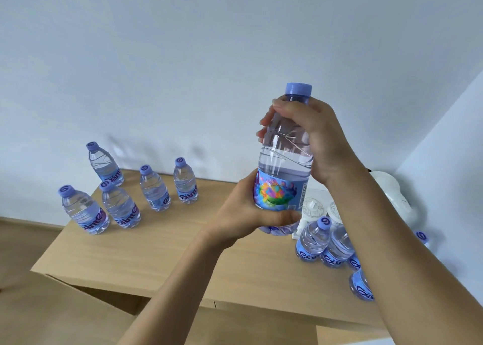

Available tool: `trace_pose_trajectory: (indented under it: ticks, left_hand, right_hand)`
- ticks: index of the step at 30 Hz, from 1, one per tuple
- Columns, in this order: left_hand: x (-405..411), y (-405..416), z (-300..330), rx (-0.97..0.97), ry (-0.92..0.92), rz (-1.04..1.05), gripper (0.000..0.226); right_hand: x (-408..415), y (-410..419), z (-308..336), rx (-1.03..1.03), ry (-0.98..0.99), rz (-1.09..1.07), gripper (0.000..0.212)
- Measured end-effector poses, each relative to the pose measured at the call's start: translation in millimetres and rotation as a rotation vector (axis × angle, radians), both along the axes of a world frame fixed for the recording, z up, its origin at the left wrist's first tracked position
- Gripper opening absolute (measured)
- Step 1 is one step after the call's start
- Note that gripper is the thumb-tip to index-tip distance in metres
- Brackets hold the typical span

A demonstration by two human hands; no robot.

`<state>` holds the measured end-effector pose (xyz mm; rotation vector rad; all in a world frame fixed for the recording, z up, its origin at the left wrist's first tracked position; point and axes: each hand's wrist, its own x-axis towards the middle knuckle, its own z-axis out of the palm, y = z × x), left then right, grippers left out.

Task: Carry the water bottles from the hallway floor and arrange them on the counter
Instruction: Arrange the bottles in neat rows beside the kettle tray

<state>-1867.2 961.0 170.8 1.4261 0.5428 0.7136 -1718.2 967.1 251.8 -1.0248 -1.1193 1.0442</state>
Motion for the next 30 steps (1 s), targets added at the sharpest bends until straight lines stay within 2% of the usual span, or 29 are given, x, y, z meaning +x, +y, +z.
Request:
trace_pose_trajectory:
  ticks: [5, 8, 10, 12, 15, 18, 20, 22, 25, 30]
  left_hand:
    - [7, -4, -1, 0.02, 0.021, 0.069, 0.047]
    - [16, -9, -3, 0.045, 0.032, 0.192, 0.052]
    - [19, -10, -2, 0.048, 0.042, 0.216, 0.051]
    - [18, -8, -1, 0.033, 0.04, 0.173, 0.048]
    - [12, -4, 3, -0.018, 0.024, 0.059, 0.042]
    - [11, -4, 6, -0.001, 0.006, -0.077, 0.052]
    - [13, -7, 6, -0.009, -0.012, -0.113, 0.058]
    - [16, -10, 6, -0.025, -0.007, -0.108, 0.061]
    - [21, -10, 9, -0.003, 0.042, -0.093, 0.053]
    - [30, -13, 10, 0.076, 0.053, 0.061, 0.058]
  right_hand:
    - [-9, -2, 3, 0.054, -0.069, -0.225, 0.016]
    - [-14, -2, 2, 0.084, -0.132, -0.398, 0.025]
    - [-14, -3, 2, 0.069, -0.169, -0.435, 0.026]
    - [-5, -6, 5, 0.048, -0.193, -0.344, 0.023]
    - [12, -12, 12, 0.044, -0.156, -0.046, 0.016]
    - [21, -16, 11, 0.035, -0.017, 0.136, 0.019]
    - [20, -18, 8, 0.019, 0.076, 0.171, 0.021]
    - [18, -18, 9, 0.01, 0.075, 0.09, 0.02]
    - [16, -19, 10, 0.027, -0.003, -0.074, 0.016]
    - [6, -21, 12, 0.105, -0.106, -0.349, 0.017]
